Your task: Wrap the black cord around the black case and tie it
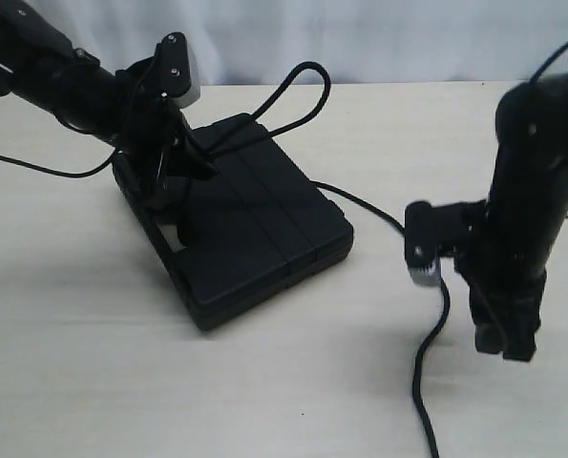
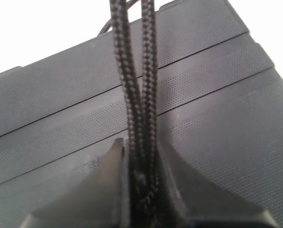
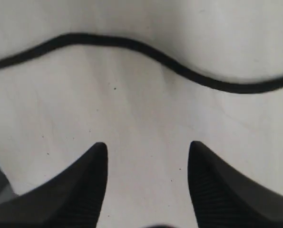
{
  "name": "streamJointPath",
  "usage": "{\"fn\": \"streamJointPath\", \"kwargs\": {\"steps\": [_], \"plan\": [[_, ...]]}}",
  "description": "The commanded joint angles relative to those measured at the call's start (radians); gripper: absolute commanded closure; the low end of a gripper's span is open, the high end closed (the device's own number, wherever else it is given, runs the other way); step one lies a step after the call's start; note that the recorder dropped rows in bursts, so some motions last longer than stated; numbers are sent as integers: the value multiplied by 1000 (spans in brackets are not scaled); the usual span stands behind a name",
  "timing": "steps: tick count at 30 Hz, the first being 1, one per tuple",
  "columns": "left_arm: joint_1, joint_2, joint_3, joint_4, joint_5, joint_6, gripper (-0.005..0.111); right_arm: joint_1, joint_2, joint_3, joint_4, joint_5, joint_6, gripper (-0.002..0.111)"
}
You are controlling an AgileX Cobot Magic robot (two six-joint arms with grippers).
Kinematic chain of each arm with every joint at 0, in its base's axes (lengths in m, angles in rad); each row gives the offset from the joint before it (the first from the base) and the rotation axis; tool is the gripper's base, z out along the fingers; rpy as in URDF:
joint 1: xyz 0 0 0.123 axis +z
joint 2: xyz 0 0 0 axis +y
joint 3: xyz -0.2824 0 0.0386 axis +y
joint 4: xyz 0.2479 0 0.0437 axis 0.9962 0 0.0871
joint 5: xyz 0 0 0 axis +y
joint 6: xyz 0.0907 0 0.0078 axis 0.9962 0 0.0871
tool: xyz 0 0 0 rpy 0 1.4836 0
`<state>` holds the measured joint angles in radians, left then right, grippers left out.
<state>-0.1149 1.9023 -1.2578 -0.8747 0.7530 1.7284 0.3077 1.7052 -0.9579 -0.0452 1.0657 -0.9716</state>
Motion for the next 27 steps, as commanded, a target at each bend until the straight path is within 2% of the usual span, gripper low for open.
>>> {"fn": "streamJointPath", "kwargs": {"steps": [1, 5, 8, 12, 16, 23, 27], "plan": [[-1, -14, -1, -19, -13, 2, 107, 99, -12, 142, -56, -218, -361, 60], [-1, -14, -1, -17, 3, 2, 107, 137, -12, 180, -56, -480, -431, 60], [-1, -14, -1, -17, 12, 2, 107, 137, -1, 180, -56, -582, -458, 60], [-1, -14, -1, -17, 38, 2, 107, 137, 31, 180, -56, -532, -542, 69], [-1, -14, -1, -17, 52, 2, 107, 137, 53, 180, -59, -527, -542, 77], [-1, -14, -1, 9, 53, 2, 107, 137, 20, 180, -132, -511, -531, 77], [-1, -14, -1, 9, 53, 2, 107, 137, -7, 180, -128, -426, -534, 77]]}}
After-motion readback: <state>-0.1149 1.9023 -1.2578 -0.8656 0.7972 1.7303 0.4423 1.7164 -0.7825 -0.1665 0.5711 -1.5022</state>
